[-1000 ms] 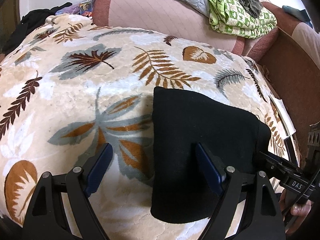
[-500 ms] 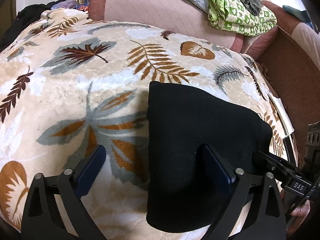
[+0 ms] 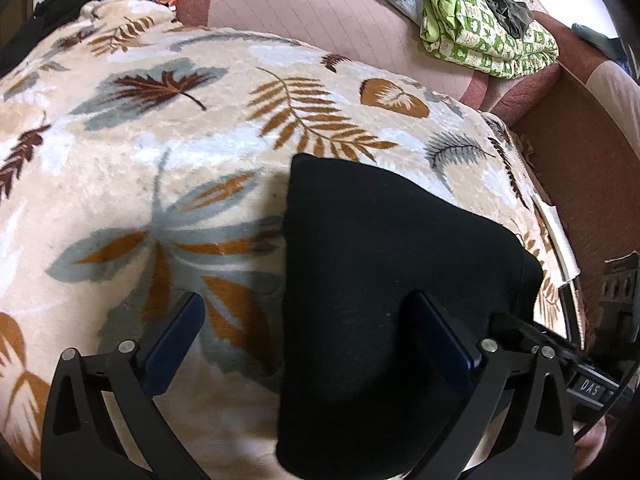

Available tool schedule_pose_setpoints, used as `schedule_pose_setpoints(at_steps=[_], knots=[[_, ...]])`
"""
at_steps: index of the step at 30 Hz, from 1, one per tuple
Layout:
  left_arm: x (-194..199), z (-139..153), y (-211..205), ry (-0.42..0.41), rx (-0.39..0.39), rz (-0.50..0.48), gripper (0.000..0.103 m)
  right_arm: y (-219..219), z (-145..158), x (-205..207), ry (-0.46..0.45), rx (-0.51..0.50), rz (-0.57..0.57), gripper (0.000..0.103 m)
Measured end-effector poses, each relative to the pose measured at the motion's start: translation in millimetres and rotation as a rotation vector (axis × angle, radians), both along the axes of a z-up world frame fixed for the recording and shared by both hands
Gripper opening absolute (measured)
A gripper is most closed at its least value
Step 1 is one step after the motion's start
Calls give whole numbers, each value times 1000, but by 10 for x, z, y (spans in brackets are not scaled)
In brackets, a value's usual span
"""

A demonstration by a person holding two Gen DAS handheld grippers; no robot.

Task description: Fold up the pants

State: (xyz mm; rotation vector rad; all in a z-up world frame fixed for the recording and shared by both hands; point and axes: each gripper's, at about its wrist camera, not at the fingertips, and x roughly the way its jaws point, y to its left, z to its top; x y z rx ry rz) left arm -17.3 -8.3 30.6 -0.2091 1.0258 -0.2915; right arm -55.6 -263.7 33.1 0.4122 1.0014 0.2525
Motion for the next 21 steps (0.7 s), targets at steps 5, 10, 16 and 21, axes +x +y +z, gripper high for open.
schedule_pose_setpoints(at_steps=[5,10,16,21], knots=[[-54,-9,-109,-29,4,-46,98,74,16,-12,-36,-33,15,66],[-122,100,-201,-57,-6,-111,55,56,150,-80,-81,-30,22,39],[-152,338,-102,-86,-11,-100,36,224,441,-105,-147,-79,58,35],[-53,596,175,-135,-6,-64,36,456,679,89,-197,-67,102,35]])
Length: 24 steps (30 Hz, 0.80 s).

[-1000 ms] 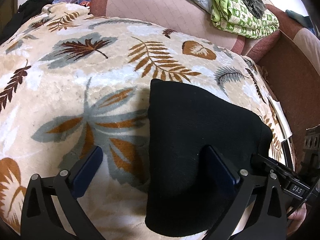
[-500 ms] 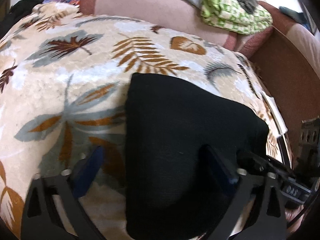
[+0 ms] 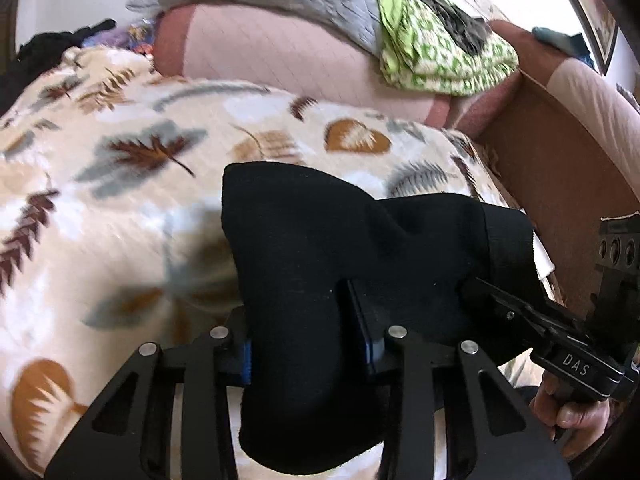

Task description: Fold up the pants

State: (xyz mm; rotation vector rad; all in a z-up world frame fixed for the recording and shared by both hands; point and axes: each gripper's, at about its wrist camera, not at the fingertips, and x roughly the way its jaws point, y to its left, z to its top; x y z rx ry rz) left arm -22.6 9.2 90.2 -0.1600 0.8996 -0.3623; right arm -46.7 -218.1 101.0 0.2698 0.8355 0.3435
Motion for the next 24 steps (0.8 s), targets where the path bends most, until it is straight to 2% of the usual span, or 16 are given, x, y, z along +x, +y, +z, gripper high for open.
schedule_pose_setpoints(at_steps=[6,11,14,15,16,18,20,24], knots=[[256,111,376,-30,39,72,36,403,92,383,-39,3,51,35],[510,-36,635,-4,54,130,37,681,-48,761,-15,34,79,36],[615,-282,753,59,90,168,42,799,-306,964,56,24,92,41],[645,-403,789,97,111,182,49,807,-392,1011,88,8,81,41],[645,-480,836,113,98,190,63,790,-500,1034,120,-23,57,43],[585,-463,926,80,92,231,75,675,-524,978,106,21,41,47],[568,-412,938,79,118,236,75,596,-445,904,89,0,8,53],[521,-229,879,28,172,232,75,569,-96,756,-13,-38,26,53]])
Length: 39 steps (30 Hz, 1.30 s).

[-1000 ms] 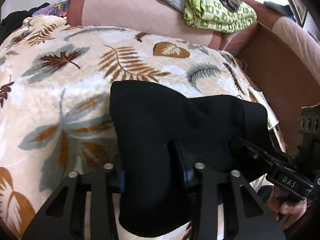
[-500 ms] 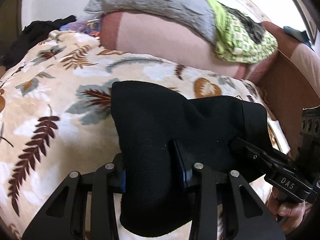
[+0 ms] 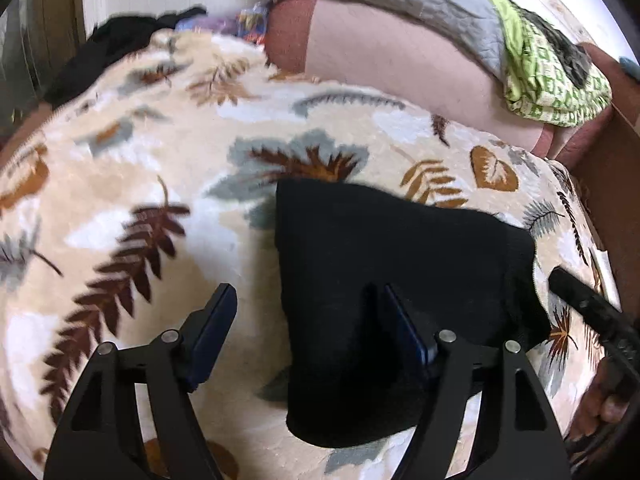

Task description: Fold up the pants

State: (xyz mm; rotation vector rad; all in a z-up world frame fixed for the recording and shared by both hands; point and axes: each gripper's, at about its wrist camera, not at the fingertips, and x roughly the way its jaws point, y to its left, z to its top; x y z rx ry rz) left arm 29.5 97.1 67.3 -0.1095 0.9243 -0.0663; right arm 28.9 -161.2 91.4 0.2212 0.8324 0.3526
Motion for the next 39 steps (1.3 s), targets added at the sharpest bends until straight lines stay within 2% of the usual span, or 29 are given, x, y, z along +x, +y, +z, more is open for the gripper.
schedule_pose_setpoints(at_steps=[4,7,11,18,22,25,28,33,39], knots=[[-2,159,-147,-43,50,-36,75,145,225,-46,-57,-17,67,52],[35,172,-223,-45,86,-58,75,330,264,-21,-83,-67,115,51],[114,75,-296,-27,117,-69,75,493,153,16,-79,-121,163,51],[252,-139,-271,12,86,-51,75,545,-153,158,-12,-159,172,51],[278,-195,-285,0,85,-49,83,542,-301,203,5,-172,158,52],[293,-223,-290,1,81,-49,84,570,-359,197,0,-192,155,53],[289,-199,-291,3,83,-44,84,573,-313,176,-6,-195,159,53],[207,-127,-289,-8,93,-22,84,532,-141,55,-28,-140,144,53],[0,8,-268,-55,106,20,84,556,73,-150,-81,-150,119,53]])
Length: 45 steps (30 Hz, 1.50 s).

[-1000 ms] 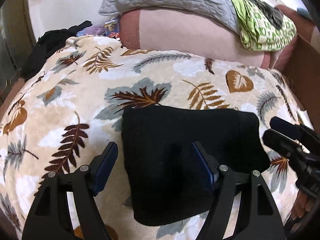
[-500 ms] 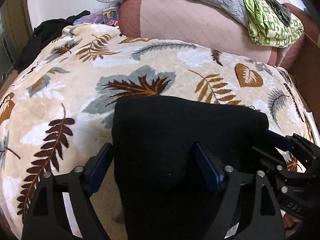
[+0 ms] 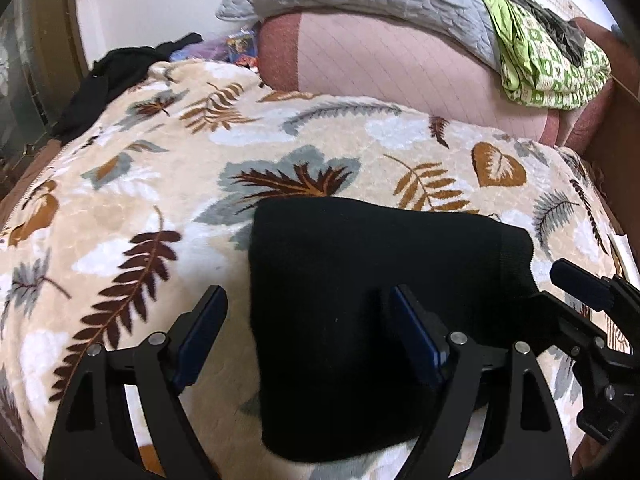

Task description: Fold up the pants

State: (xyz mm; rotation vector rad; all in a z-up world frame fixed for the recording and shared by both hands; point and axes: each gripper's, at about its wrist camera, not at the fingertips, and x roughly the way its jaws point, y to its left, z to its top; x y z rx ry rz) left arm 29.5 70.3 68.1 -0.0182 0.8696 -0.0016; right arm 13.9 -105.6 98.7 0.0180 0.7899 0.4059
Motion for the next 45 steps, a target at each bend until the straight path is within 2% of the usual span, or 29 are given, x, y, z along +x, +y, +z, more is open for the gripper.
schedule_pose_setpoints(at_steps=[3,5,8,21,26,45], knots=[[-137,82,32,-40,0,30,84,15,64,-91,-16,-9,-21,56],[-231,133,60,-60,-5,47,84,21,106,-156,-24,-3,-36,61],[-348,180,102,-64,-15,62,84,40,135,-225,-21,5,-51,64],[-757,346,245,-93,-11,124,84,120,229,-537,-24,15,-76,67],[-852,349,213,-99,10,114,84,142,247,-615,-25,15,-71,68],[-919,325,146,-108,1,87,84,137,208,-685,-11,18,-77,71]])
